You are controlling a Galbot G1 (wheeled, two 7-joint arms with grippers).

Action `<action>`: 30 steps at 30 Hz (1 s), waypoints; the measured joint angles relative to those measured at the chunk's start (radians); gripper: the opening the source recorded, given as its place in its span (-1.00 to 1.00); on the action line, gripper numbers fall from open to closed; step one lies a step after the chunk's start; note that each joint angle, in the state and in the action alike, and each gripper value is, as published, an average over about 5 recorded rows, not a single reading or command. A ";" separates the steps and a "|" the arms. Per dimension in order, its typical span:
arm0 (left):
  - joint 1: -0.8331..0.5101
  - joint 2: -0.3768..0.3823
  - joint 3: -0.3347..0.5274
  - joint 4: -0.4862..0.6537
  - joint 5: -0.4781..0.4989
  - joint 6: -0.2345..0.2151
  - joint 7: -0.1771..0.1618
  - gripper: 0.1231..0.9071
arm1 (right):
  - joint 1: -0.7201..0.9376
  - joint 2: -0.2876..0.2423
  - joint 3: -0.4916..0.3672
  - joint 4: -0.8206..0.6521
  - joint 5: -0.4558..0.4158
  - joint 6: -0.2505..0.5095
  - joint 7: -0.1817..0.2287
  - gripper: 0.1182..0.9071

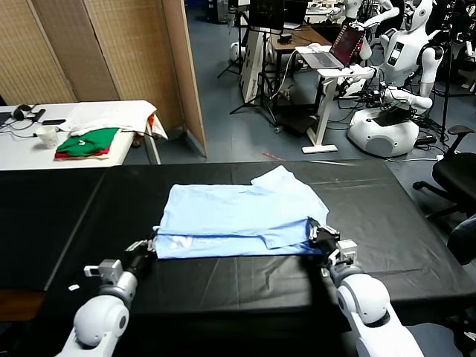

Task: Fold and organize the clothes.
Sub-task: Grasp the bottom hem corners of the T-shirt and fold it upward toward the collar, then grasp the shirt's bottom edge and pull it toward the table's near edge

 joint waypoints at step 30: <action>0.175 0.000 -0.045 -0.101 -0.057 0.050 -0.012 0.51 | -0.204 -0.025 0.132 0.116 0.065 -0.035 -0.015 -0.34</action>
